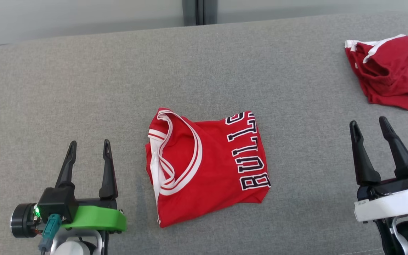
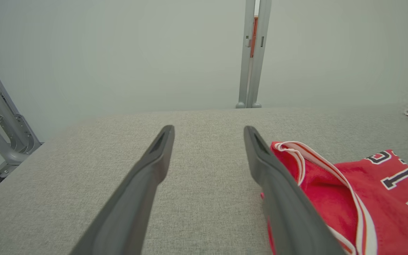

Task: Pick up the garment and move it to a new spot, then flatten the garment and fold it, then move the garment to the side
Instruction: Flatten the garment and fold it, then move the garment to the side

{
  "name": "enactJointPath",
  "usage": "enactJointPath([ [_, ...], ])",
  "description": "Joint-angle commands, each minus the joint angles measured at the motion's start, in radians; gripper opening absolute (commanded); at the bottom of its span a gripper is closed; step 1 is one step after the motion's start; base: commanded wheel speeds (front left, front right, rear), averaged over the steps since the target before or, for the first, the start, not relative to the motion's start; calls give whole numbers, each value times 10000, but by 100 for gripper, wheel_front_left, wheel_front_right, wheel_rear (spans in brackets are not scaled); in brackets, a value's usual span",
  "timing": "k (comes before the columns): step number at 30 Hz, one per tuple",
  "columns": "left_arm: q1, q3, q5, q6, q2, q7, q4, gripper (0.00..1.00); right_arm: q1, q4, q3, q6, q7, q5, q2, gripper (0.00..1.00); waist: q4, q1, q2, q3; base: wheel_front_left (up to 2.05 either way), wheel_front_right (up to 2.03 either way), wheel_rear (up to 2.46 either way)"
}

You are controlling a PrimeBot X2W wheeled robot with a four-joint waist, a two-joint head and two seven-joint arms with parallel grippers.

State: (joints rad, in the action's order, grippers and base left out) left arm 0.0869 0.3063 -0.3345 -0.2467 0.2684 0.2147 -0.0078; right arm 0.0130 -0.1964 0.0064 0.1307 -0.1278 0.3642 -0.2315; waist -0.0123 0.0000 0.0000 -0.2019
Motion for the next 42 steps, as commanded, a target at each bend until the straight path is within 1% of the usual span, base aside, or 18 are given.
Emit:
enactJointPath([
  [1,-240,-3,-82,-46,120,-50,-29,100,232,-65,-16,0,81,-114,42,100,-163,0,0,553,0,0,0],
  [8,-836,37,-342,97,204,-96,144,100,1005,-214,-4,0,545,-281,102,100,-181,0,0,1262,0,0,0],
  [16,-1230,-34,-640,312,232,129,686,100,1576,-171,107,0,777,-328,192,100,-58,0,0,1712,0,0,0],
  [23,-1236,-117,-755,449,217,291,1037,100,1726,-326,30,0,885,-377,291,100,-24,0,0,1806,0,0,0],
  [42,-893,-273,-786,479,82,440,1280,100,1732,-524,-157,0,1061,-461,422,100,54,0,0,1687,0,0,0],
])
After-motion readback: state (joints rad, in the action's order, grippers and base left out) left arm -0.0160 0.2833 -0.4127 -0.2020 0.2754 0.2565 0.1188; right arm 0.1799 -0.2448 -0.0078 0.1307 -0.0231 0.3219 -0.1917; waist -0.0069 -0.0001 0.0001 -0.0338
